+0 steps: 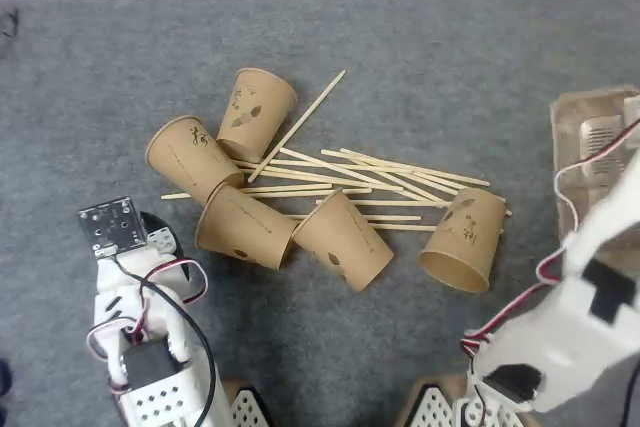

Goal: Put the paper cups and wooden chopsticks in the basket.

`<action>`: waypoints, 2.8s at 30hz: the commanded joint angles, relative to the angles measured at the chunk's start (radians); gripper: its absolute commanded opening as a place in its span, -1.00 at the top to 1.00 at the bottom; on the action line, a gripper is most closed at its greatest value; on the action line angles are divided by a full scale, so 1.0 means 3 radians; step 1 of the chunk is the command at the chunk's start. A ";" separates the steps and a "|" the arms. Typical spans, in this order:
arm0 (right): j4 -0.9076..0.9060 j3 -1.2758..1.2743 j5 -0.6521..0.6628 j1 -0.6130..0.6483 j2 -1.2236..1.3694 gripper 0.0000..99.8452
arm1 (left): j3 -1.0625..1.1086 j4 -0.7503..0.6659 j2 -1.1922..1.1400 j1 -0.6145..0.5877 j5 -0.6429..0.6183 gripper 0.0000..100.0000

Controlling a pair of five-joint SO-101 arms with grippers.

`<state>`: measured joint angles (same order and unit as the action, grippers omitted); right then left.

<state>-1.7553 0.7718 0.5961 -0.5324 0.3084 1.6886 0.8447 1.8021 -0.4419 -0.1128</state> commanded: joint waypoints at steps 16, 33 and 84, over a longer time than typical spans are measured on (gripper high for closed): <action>0.0161 0.0210 0.0312 -0.0161 0.1005 0.98 | -0.0023 -0.0092 0.0056 0.0041 -0.0010 0.97; 0.0028 0.0327 0.0634 -0.0591 0.1046 0.61 | -0.0023 -0.0092 0.0056 0.0041 -0.0010 0.97; 0.0294 0.0322 0.0327 0.0775 -0.0130 0.39 | -0.0023 -0.0087 0.0056 0.0128 -0.0010 0.97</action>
<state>-1.6586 0.7365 0.7004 -0.2885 0.3330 1.6886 0.8447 1.8021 -0.4143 -0.1128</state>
